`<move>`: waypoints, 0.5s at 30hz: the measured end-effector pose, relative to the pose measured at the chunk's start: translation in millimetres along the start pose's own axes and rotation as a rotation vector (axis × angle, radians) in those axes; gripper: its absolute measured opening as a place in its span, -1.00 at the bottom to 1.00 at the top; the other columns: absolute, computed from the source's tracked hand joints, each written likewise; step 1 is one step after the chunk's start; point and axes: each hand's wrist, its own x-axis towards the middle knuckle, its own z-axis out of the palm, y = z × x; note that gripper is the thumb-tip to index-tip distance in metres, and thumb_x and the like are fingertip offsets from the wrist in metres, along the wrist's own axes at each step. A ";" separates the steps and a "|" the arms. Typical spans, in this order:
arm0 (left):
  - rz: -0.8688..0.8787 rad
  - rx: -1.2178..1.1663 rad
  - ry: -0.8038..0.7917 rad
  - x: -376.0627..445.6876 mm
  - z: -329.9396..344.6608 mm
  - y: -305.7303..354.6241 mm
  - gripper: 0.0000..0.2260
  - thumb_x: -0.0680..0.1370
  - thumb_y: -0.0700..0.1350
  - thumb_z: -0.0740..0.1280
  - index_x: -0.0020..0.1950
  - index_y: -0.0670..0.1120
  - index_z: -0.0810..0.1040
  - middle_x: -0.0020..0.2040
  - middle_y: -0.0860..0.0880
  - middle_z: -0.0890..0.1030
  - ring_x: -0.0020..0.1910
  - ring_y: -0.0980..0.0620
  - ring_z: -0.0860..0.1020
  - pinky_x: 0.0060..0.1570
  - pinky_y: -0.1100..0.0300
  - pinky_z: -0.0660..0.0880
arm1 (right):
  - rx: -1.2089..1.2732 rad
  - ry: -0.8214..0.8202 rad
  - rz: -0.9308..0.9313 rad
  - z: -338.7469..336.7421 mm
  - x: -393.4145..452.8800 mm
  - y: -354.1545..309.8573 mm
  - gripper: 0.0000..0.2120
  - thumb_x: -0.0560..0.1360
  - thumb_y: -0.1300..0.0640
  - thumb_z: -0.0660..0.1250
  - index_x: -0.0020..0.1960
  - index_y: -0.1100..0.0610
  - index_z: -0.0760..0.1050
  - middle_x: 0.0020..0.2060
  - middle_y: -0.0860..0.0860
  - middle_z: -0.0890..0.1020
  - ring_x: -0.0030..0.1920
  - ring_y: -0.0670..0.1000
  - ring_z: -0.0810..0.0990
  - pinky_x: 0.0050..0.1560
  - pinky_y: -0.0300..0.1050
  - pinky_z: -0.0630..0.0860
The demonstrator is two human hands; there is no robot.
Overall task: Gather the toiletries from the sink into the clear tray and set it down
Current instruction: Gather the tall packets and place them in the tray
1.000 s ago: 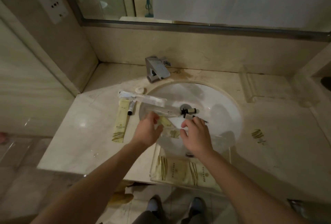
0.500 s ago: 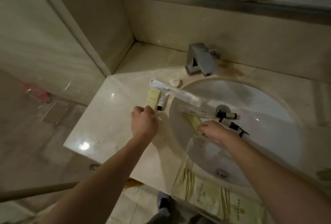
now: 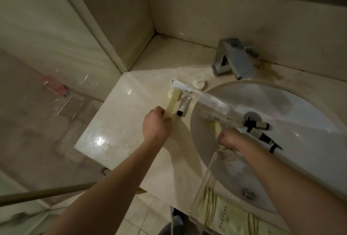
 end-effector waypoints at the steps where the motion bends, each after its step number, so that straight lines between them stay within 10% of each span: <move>1: -0.007 -0.036 -0.008 -1.0 -1.8 0.6 -0.90 0.46 -0.16 0.26 -0.06 -0.16 0.47 -0.08 -0.15 0.57 -0.06 -0.19 0.53 -0.14 0.00 0.49 | 0.008 0.021 -0.003 -0.5 -2.2 0.0 -0.92 0.44 0.18 0.25 -0.12 0.18 0.50 -0.03 0.14 0.59 -0.06 0.11 0.58 -0.18 -0.14 0.44; 7: -0.013 -0.256 -0.049 -15.0 -12.4 8.8 -0.94 0.48 -0.21 0.26 -0.17 -0.18 0.42 -0.32 -0.04 0.46 -0.25 -0.12 0.46 -0.33 0.11 0.35 | 0.247 0.163 0.047 -1.6 -15.7 11.6 -0.31 0.38 0.20 0.43 0.41 0.19 0.18 0.11 0.17 0.54 0.04 0.15 0.57 -0.17 -0.10 0.47; 11: -0.021 -0.433 -0.123 -26.4 -19.6 18.3 -0.92 0.47 -0.21 0.28 -0.15 -0.23 0.49 -0.26 -0.11 0.53 -0.26 -0.09 0.51 -0.24 0.06 0.46 | 0.238 0.219 -0.018 -12.4 -30.7 24.1 -0.76 0.45 0.30 0.27 0.11 0.17 0.52 -0.01 0.13 0.61 -0.09 0.12 0.58 -0.13 -0.07 0.51; 15: -0.046 -0.638 -0.211 -36.6 -26.0 32.1 -0.87 0.46 -0.27 0.26 -0.06 -0.24 0.56 -0.15 -0.19 0.61 -0.18 -0.12 0.56 -0.14 -0.04 0.54 | 0.289 0.396 -0.098 -18.1 -51.7 39.7 -0.78 0.50 0.32 0.11 -0.10 0.08 0.47 -0.10 0.16 0.60 -0.20 0.17 0.55 -0.23 -0.04 0.47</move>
